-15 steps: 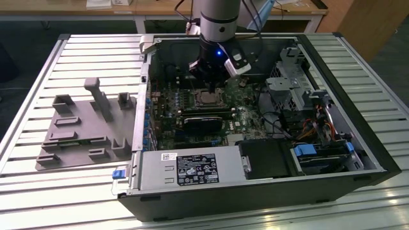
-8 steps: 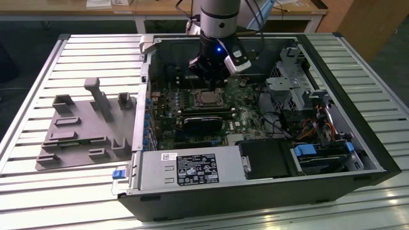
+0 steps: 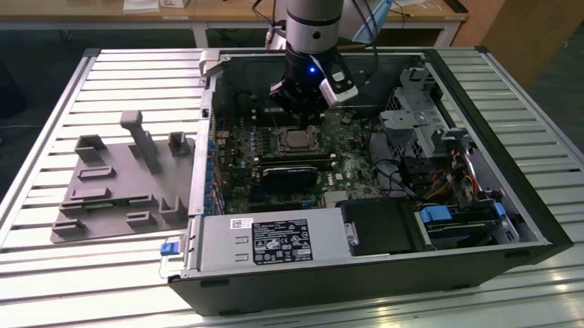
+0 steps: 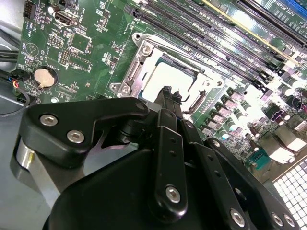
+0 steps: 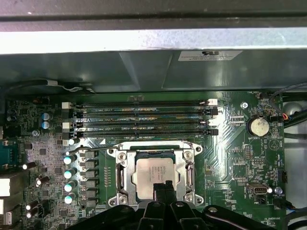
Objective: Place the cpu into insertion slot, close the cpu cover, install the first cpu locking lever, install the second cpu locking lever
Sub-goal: 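Install the first cpu locking lever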
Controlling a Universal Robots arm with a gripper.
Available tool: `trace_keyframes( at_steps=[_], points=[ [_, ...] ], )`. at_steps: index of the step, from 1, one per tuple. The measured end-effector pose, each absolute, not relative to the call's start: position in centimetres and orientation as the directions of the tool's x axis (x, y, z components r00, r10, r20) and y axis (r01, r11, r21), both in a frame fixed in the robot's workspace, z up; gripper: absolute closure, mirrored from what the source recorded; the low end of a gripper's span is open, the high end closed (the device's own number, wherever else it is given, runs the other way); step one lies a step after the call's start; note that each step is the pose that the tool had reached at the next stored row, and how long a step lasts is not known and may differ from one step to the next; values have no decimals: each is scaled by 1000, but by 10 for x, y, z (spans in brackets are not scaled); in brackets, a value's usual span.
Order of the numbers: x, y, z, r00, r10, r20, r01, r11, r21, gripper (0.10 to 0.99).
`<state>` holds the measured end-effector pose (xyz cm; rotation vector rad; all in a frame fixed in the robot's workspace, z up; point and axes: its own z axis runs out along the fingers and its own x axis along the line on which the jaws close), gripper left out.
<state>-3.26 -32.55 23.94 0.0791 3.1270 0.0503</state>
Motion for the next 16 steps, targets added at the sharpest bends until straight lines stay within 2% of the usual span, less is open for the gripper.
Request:
trace_keyframes(
  at_steps=[16],
  points=[
    [-48,-326,239,-999,51,-12,51,998,33,984]
  ],
)
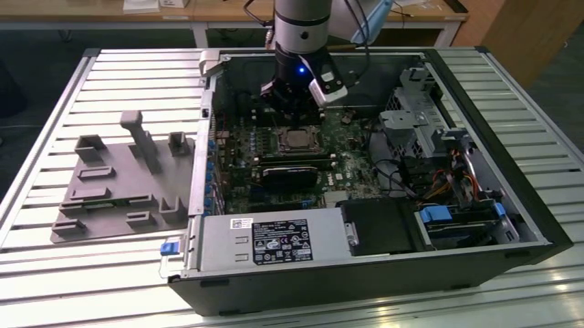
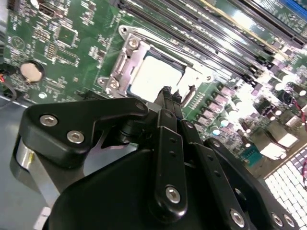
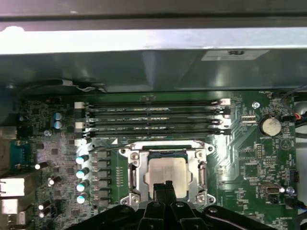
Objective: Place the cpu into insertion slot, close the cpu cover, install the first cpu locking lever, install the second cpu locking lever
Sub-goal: 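Install the first cpu locking lever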
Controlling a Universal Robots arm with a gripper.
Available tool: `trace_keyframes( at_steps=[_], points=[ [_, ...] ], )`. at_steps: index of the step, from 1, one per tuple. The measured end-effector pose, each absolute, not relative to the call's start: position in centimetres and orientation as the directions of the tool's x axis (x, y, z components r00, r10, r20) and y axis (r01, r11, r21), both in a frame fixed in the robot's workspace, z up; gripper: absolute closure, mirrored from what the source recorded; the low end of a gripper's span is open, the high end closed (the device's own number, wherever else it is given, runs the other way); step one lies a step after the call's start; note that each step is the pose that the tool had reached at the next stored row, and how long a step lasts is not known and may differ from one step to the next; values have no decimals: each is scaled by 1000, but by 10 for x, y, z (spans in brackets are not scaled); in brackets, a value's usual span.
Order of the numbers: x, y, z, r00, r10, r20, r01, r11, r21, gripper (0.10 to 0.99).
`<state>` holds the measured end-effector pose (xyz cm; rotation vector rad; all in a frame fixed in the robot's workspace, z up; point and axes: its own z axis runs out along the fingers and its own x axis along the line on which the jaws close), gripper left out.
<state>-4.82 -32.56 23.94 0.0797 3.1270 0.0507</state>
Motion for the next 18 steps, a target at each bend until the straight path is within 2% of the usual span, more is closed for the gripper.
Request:
trace_keyframes(
  at_steps=[18],
  points=[
    [-85,-326,240,-999,51,-13,51,998,33,984]
  ],
)
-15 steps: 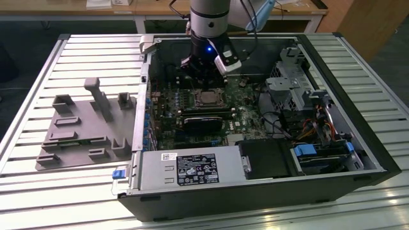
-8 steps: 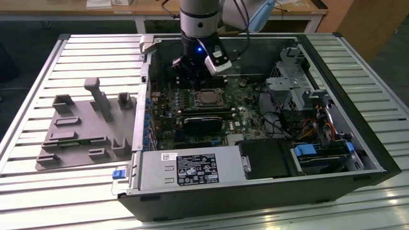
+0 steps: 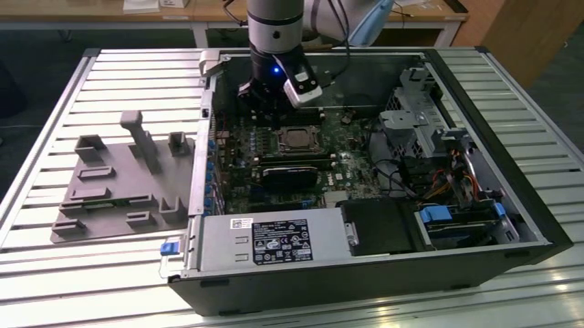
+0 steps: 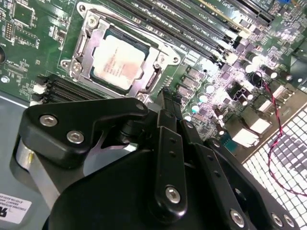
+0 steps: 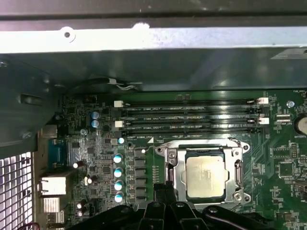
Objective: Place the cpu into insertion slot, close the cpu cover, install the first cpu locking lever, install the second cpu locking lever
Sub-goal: 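Install the first cpu locking lever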
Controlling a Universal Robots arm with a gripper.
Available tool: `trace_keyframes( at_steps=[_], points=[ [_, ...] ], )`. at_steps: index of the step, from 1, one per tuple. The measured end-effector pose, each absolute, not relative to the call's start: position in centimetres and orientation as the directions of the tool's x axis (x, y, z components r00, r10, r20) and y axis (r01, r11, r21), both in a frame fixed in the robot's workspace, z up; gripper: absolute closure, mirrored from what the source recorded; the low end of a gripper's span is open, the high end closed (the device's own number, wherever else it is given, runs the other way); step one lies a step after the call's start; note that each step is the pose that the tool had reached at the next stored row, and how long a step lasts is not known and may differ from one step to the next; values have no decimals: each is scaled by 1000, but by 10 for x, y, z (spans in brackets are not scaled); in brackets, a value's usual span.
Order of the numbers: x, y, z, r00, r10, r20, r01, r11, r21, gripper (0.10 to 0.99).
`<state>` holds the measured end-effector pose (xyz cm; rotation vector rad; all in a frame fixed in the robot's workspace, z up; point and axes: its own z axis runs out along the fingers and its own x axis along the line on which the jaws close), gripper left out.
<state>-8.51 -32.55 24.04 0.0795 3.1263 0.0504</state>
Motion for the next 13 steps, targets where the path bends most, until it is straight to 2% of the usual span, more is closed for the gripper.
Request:
trace_keyframes(
  at_steps=[13],
  points=[
    [-85,-325,259,-999,51,-14,51,998,33,984]
  ],
)
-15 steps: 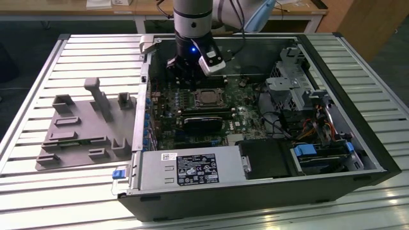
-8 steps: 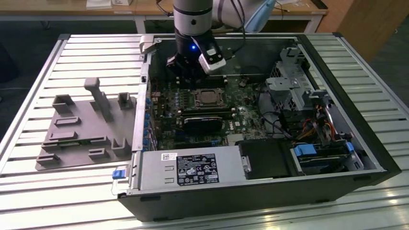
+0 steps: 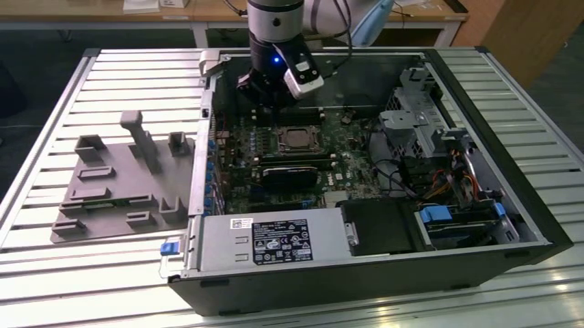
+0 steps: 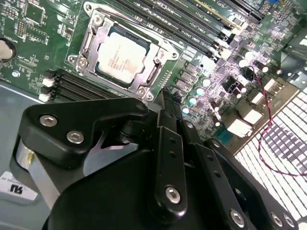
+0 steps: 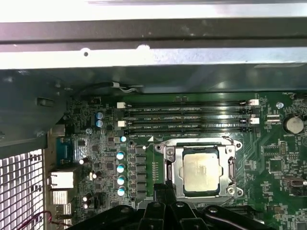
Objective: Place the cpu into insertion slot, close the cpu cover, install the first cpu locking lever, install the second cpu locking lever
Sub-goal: 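Install the first cpu locking lever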
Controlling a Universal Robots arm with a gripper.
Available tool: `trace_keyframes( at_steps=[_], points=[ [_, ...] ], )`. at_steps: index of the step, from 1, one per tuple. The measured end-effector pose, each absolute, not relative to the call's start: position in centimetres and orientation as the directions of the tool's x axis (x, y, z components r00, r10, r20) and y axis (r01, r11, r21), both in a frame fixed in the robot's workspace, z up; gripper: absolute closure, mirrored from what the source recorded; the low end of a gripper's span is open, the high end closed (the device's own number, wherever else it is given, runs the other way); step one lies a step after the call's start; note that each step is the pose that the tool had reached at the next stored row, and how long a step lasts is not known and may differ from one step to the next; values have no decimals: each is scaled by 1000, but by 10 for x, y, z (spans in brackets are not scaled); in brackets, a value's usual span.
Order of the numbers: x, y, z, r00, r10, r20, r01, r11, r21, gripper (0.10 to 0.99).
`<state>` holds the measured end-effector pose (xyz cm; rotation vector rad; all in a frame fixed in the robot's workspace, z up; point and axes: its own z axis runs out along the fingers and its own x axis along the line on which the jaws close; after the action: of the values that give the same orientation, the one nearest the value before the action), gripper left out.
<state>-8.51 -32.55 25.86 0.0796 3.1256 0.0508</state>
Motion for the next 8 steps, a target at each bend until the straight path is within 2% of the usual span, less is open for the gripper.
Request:
trace_keyframes(
  at_steps=[8],
  points=[
    [-97,-325,259,-999,51,-17,51,998,33,984]
  ],
)
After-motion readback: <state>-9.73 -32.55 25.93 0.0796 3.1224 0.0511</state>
